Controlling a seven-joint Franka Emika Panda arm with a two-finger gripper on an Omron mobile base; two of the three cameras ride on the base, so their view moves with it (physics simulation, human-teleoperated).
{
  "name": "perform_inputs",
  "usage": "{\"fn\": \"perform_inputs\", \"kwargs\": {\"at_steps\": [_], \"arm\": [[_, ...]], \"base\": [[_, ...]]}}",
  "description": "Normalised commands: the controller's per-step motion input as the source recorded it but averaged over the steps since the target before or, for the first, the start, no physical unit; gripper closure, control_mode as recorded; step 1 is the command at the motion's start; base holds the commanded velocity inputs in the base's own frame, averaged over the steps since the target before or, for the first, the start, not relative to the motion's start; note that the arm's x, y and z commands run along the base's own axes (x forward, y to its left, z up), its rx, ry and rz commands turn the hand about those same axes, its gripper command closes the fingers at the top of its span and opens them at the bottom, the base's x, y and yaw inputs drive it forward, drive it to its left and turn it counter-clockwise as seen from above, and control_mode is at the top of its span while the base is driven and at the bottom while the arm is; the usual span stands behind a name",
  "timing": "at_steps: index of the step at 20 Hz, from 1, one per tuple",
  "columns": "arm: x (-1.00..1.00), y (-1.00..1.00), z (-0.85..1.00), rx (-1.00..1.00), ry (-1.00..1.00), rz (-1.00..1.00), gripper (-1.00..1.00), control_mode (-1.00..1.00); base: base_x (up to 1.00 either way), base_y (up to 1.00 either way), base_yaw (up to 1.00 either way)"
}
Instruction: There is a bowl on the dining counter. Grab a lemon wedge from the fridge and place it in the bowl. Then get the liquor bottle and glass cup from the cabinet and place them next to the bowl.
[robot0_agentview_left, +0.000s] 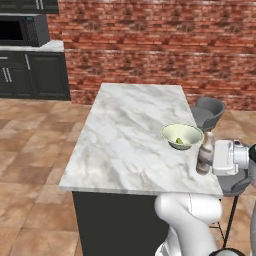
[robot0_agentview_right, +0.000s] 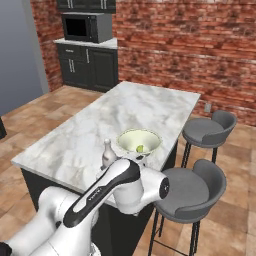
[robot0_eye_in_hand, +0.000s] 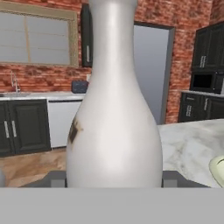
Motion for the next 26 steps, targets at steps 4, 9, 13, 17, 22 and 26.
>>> {"fn": "perform_inputs", "kwargs": {"at_steps": [4,9,13,17,22,26], "arm": [[0.27,0.36,-0.18,0.00,0.00,-0.02,1.00,-1.00],[0.34,0.36,-0.20,0.00,0.00,0.00,1.00,-1.00],[0.43,0.31,-0.24,0.02,0.02,0.00,1.00,-1.00],[0.48,0.16,-0.28,0.05,0.02,0.01,1.00,-1.00],[0.45,0.05,-0.30,0.07,0.01,0.05,1.00,-1.00],[0.32,0.10,-0.41,0.05,0.00,0.08,1.00,-1.00]], "base": [[0.00,0.00,0.00],[0.00,0.00,0.00],[0.00,0.00,0.00],[0.00,0.00,0.00],[0.00,0.00,0.00],[0.00,0.00,0.00]]}}
